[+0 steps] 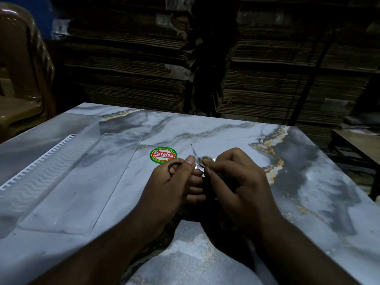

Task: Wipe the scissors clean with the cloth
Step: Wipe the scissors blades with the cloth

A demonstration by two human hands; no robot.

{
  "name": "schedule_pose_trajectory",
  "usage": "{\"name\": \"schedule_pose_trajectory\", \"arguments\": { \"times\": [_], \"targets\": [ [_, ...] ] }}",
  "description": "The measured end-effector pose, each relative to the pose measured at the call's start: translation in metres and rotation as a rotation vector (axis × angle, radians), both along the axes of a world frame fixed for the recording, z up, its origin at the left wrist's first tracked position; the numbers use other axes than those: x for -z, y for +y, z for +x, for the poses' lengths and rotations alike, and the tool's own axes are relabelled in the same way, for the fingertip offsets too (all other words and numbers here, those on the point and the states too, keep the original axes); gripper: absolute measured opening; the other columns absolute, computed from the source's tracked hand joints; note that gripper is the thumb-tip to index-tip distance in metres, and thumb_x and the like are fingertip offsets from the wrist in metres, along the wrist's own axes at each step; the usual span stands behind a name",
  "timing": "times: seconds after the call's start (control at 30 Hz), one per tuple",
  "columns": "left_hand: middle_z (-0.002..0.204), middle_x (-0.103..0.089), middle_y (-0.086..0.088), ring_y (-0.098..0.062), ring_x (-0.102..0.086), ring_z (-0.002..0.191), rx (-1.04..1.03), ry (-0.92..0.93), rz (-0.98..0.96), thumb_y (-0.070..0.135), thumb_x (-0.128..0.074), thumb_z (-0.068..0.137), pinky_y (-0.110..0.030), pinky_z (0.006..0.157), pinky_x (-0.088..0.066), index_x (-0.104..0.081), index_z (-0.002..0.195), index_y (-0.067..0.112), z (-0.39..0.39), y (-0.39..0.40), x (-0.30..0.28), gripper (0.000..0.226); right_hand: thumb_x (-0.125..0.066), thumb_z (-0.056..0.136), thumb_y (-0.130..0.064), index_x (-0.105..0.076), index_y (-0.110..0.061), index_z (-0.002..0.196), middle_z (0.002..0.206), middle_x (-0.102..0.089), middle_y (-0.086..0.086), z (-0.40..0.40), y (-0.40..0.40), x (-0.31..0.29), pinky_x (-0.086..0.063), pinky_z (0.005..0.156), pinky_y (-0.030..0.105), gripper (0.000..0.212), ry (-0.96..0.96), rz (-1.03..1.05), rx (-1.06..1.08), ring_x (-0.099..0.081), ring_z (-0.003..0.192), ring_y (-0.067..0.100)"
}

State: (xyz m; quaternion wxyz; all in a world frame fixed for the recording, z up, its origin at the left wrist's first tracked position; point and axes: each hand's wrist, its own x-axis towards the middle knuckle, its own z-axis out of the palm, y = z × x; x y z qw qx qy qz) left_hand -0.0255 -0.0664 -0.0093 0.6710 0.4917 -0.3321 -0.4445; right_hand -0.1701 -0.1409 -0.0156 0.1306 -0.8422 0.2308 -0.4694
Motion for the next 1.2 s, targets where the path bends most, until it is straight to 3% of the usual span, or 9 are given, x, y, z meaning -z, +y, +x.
{"name": "schedule_pose_trajectory", "arguments": {
  "times": [0.13, 0.23, 0.33, 0.4, 0.53, 0.63, 0.8, 1.0, 1.2],
  "targets": [
    [0.073, -0.076, -0.024, -0.038, -0.078, 0.065, -0.009, 0.009, -0.011, 0.026, -0.057, 0.105, -0.036, 0.057, -0.064, -0.067, 0.092, -0.011, 0.0, 0.001, -0.002, 0.041, -0.074, 0.096, -0.009, -0.076, -0.012, 0.09, 0.082, -0.057, -0.008, -0.003, -0.011, -0.002, -0.038, 0.071, 0.009, 0.007, -0.009, 0.017, 0.183, -0.056, 0.079, -0.002],
    [0.072, -0.077, -0.023, -0.036, -0.078, 0.064, -0.005, 0.014, -0.014, 0.026, -0.056, 0.105, -0.037, 0.056, -0.064, -0.067, 0.094, -0.01, -0.001, 0.002, -0.005, 0.04, -0.073, 0.098, -0.015, -0.074, -0.019, 0.087, 0.08, -0.062, -0.013, -0.008, -0.012, -0.004, -0.039, 0.069, 0.008, 0.012, -0.135, 0.147, 0.221, -0.06, 0.082, -0.003],
    [0.07, -0.077, -0.02, -0.035, -0.077, 0.061, -0.014, 0.008, -0.032, 0.028, -0.058, 0.103, -0.04, 0.057, -0.066, -0.068, 0.091, -0.007, 0.002, 0.002, -0.006, 0.038, -0.074, 0.098, -0.027, -0.075, -0.023, 0.089, 0.08, -0.071, -0.007, -0.012, -0.009, -0.007, -0.056, 0.071, 0.035, 0.009, -0.317, 0.267, 0.218, -0.069, 0.08, 0.01],
    [0.07, -0.077, -0.018, -0.033, -0.077, 0.06, 0.001, -0.002, -0.037, 0.03, -0.059, 0.101, -0.038, 0.056, -0.065, -0.068, 0.09, -0.004, 0.003, 0.002, -0.006, 0.037, -0.074, 0.097, -0.031, -0.074, -0.024, 0.09, 0.08, -0.073, -0.003, -0.011, -0.005, -0.011, -0.058, 0.07, 0.043, 0.01, -0.39, 0.311, 0.182, -0.07, 0.078, 0.017],
    [0.066, -0.07, -0.014, -0.026, -0.069, 0.054, 0.036, 0.027, -0.059, 0.029, -0.064, 0.098, -0.03, 0.051, -0.056, -0.067, 0.089, -0.004, 0.003, 0.003, -0.005, 0.034, -0.075, 0.097, -0.02, -0.075, -0.017, 0.09, 0.087, -0.067, -0.007, -0.001, 0.006, -0.01, -0.049, 0.074, 0.023, 0.007, -0.119, 0.092, 0.05, -0.065, 0.086, 0.008],
    [0.066, -0.067, -0.018, -0.028, -0.068, 0.054, 0.032, 0.02, -0.069, 0.026, -0.065, 0.097, -0.032, 0.051, -0.058, -0.066, 0.09, -0.007, 0.004, 0.003, -0.004, 0.034, -0.079, 0.094, -0.014, -0.073, -0.015, 0.086, 0.082, -0.063, -0.009, -0.002, -0.003, -0.006, -0.042, 0.071, 0.014, 0.01, -0.092, 0.059, 0.111, -0.061, 0.081, 0.002],
    [0.072, -0.074, -0.024, -0.042, -0.077, 0.066, 0.013, -0.019, -0.065, 0.03, -0.061, 0.101, -0.038, 0.057, -0.064, -0.067, 0.09, -0.005, 0.0, 0.002, -0.001, 0.037, -0.076, 0.096, -0.013, -0.073, -0.013, 0.088, 0.083, -0.064, -0.003, -0.014, -0.006, -0.009, -0.045, 0.068, 0.023, 0.008, -0.184, 0.052, 0.181, -0.061, 0.079, 0.007],
    [0.059, -0.056, -0.009, -0.019, -0.055, 0.045, 0.083, 0.123, -0.099, 0.028, -0.06, 0.104, -0.023, 0.047, -0.049, -0.062, 0.084, -0.004, 0.003, 0.001, 0.005, 0.038, -0.074, 0.093, -0.016, -0.074, -0.014, 0.087, 0.084, -0.062, -0.006, -0.001, -0.002, -0.004, -0.044, 0.072, 0.018, 0.006, -0.053, -0.005, 0.048, -0.061, 0.083, 0.002],
    [0.069, -0.068, -0.023, -0.03, -0.067, 0.052, 0.019, 0.032, -0.081, 0.033, -0.062, 0.101, -0.029, 0.05, -0.055, -0.067, 0.088, -0.005, -0.001, -0.001, 0.006, 0.04, -0.079, 0.092, -0.007, -0.076, -0.013, 0.092, 0.085, -0.063, -0.006, -0.012, -0.008, -0.005, -0.038, 0.076, 0.007, 0.006, -0.089, -0.044, 0.164, -0.057, 0.086, -0.007]
  ]
}}
